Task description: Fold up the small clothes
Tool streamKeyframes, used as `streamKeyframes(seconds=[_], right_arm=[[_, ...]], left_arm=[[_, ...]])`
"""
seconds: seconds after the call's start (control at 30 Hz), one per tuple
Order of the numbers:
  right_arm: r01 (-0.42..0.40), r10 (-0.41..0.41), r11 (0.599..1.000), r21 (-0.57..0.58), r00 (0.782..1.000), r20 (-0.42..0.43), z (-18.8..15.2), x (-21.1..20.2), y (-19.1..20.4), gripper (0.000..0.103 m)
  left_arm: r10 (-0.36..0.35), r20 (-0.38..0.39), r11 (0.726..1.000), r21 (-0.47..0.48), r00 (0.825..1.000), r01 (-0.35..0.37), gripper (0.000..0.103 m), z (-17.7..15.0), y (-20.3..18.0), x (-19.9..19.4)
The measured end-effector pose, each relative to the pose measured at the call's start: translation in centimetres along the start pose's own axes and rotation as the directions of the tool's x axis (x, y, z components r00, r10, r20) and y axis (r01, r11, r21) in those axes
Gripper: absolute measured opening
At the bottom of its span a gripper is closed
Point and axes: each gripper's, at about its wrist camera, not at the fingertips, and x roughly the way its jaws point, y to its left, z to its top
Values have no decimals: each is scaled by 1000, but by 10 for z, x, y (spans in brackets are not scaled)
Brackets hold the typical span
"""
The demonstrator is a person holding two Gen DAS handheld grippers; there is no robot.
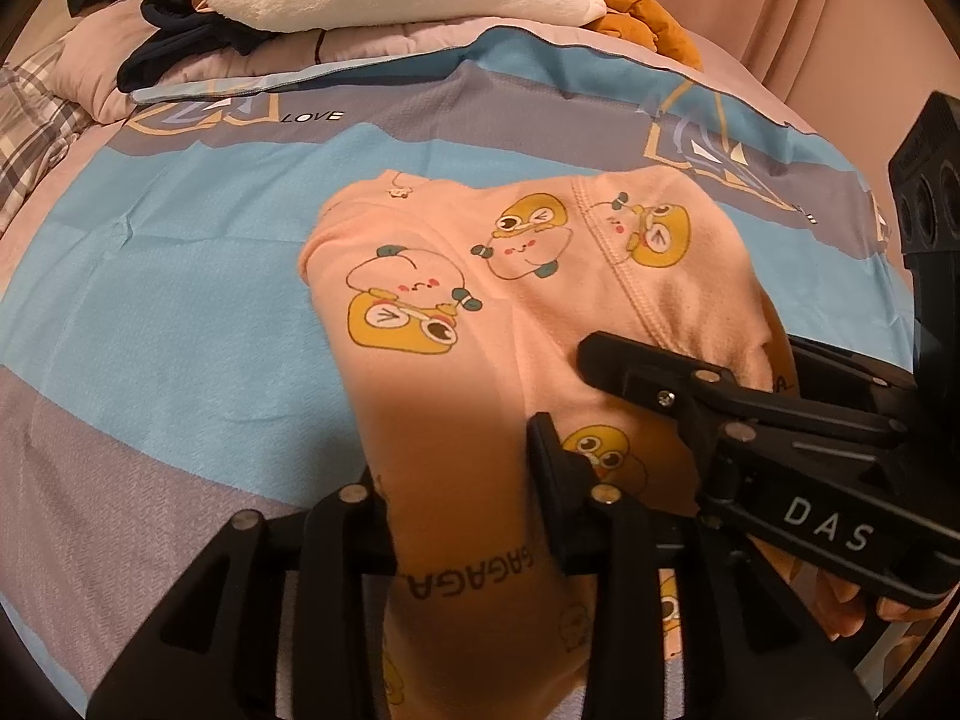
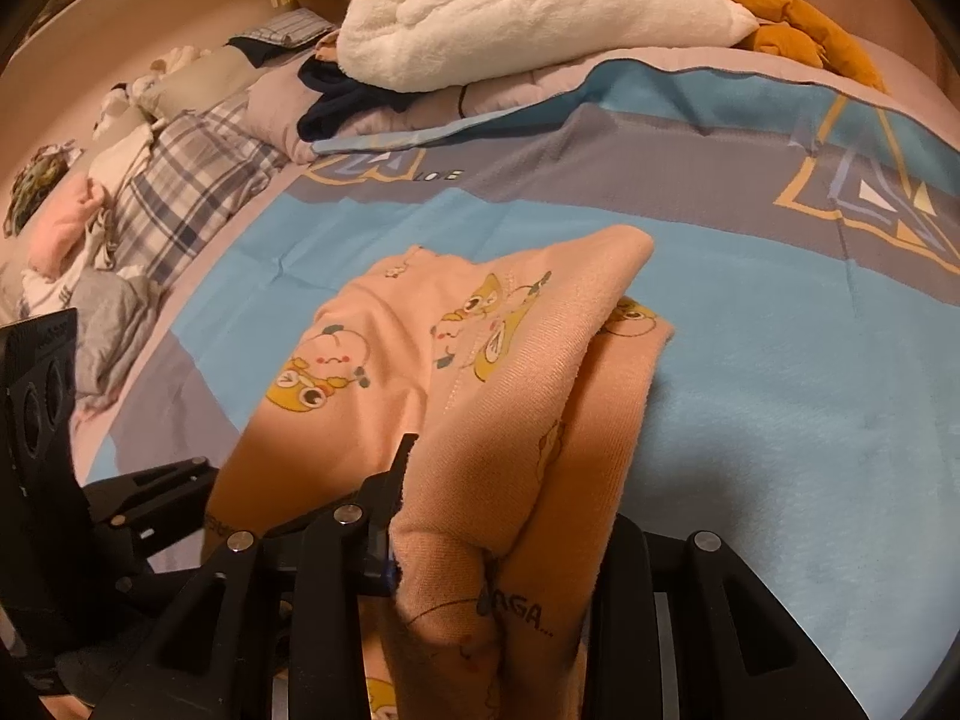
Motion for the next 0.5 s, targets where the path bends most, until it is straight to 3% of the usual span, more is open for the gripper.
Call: streamKeyframes(seconds=[0.4, 0.5], right_arm=[[18, -18, 1000, 5, 1000, -2, -1, 0, -6, 36], [29, -29, 1000, 8, 1000, -1, -2, -1, -8, 40]], left_arm=[[14, 0, 1000, -1, 1000, -14, 45, -2, 3, -3], [23, 1, 1000, -3, 1000, -23, 51, -2, 5, -3]])
